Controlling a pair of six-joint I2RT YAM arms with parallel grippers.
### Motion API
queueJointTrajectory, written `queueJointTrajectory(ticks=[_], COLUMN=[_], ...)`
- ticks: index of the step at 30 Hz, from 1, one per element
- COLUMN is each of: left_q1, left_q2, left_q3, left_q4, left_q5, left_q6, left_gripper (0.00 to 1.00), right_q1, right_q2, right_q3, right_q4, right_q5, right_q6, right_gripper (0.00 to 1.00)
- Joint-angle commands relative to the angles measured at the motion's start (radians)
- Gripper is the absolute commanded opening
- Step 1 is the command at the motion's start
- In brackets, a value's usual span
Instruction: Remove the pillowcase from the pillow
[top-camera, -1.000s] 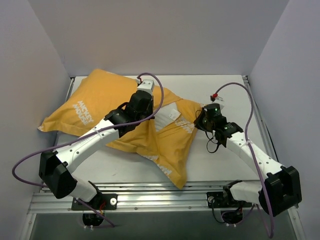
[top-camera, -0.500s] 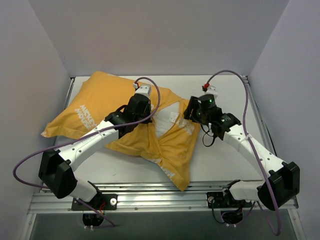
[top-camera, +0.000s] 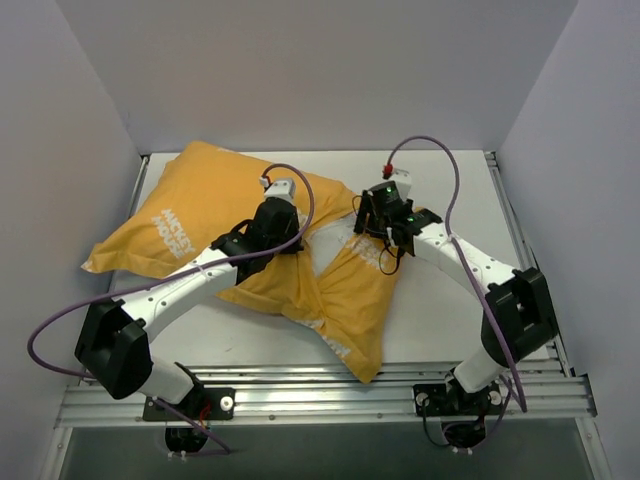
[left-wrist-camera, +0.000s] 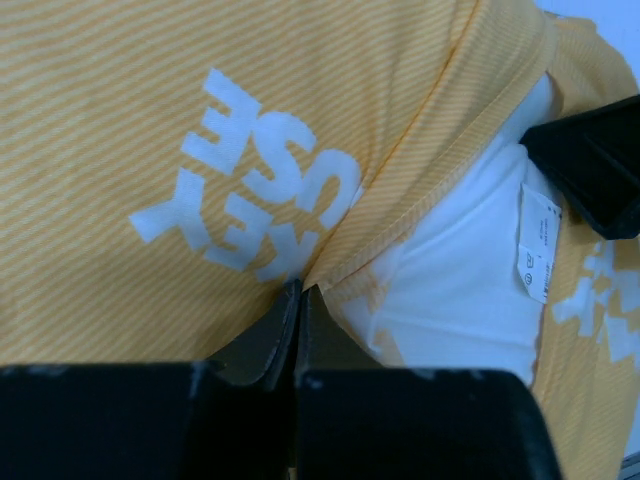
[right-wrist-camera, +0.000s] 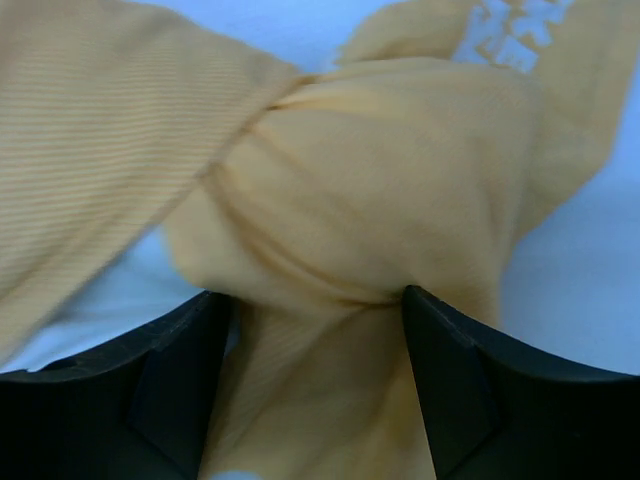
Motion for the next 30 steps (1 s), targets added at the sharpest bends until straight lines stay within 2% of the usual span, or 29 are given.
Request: queueJointTrajectory(ticks=[1,6,8,10,11,12,14,16,20,21,24,26,30], left_q1=[0.043,0.071,0.075,0.075,0.075,0.075,0.072,0.066,0.031,0.01,-0.033,-0.056,-0.119], left_q2=[-0.017,-0.034,-0.037,-0.043,-0.047,-0.056,-0.069,-0.103,-0.152,-0.16,-0.137,-0.108,0.036], left_q3=[-0.069,-0.101,-0.104,-0.104,-0.1,-0.097,-0.08,-0.06,0.02,0.07,0.194,0.256,0.406], left_q4=[-0.1,-0.103,-0.103,-0.102,-0.1,-0.1,-0.098,-0.082,-0.048,-0.04,-0.045,-0.048,-0.08], left_q5=[-0.006,0.012,0.026,0.031,0.034,0.042,0.054,0.087,0.169,0.178,0.212,0.221,0.238], left_q6=[-0.032,-0.05,-0.052,-0.052,-0.046,-0.04,-0.008,0.038,0.254,0.288,0.401,0.466,0.581], left_gripper=[0.02,0.02,0.02,0.02,0.02,0.02,0.02,0.03,0.39,0.59,0.8,0.85,0.85], right_q1=[-0.175,-0.345,-0.356,-0.356,-0.357,-0.357,-0.356,-0.35,-0.331,-0.327,-0.319,-0.313,-0.302], right_q2=[-0.091,-0.162,-0.14,-0.089,-0.075,-0.052,-0.043,-0.056,-0.112,-0.139,-0.19,-0.211,-0.251], right_q3=[-0.16,-0.333,-0.383,-0.41,-0.436,-0.45,-0.473,-0.482,-0.472,-0.464,-0.45,-0.444,-0.427], right_q4=[-0.062,0.038,0.094,0.227,0.275,0.38,0.465,0.591,0.688,0.709,0.731,0.737,0.74], right_q5=[0.035,-0.121,-0.227,-0.347,-0.461,-0.514,-0.608,-0.738,-0.843,-0.853,-0.884,-0.901,-0.921], right_q6=[0.0,0.014,0.019,0.019,0.022,0.028,0.045,0.057,0.075,0.083,0.088,0.091,0.092], right_gripper=[0.63,0.45,0.38,0.29,0.22,0.18,0.04,0.0,0.0,0.0,0.0,0.0,0.0])
